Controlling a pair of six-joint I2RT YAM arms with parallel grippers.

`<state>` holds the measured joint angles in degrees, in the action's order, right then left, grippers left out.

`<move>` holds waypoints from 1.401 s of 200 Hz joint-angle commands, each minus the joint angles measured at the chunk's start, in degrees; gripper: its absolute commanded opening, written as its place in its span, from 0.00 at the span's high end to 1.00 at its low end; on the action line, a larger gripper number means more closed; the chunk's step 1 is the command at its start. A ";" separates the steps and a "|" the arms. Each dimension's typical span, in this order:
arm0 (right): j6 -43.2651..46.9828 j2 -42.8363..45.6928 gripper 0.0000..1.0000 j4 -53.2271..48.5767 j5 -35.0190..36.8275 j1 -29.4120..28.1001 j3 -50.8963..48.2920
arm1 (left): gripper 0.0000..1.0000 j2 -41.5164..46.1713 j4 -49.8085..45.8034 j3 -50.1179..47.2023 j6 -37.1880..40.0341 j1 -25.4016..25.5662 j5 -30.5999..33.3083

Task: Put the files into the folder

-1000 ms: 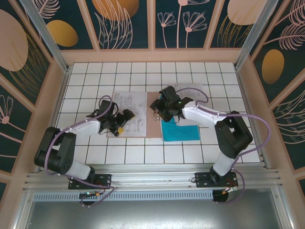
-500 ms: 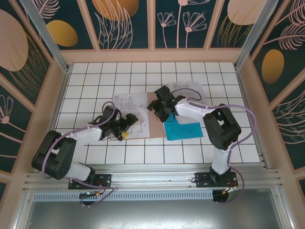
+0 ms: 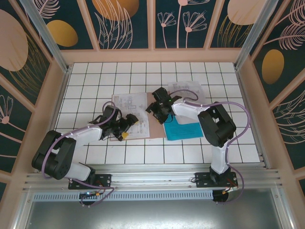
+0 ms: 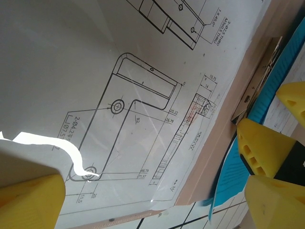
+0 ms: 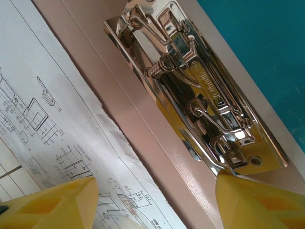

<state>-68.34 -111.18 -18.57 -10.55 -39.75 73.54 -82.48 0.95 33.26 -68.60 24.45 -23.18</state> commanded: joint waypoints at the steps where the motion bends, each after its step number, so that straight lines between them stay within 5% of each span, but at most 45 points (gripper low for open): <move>1: -0.35 -1.65 0.33 -2.17 1.11 -0.41 2.22 | 0.03 -0.08 -4.51 0.54 1.09 0.34 1.04; 203: 4.01 -12.90 0.33 -17.04 17.08 -0.88 3.85 | 0.04 2.34 -10.00 -2.05 0.52 0.22 5.25; 280: 4.00 -7.14 0.34 -16.22 18.86 -0.72 4.33 | 0.04 2.34 -10.44 -1.79 0.48 0.25 5.51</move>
<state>-65.39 -116.11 -25.56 -1.50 -42.33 79.79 -80.29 -3.46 32.88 -67.77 24.56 -20.32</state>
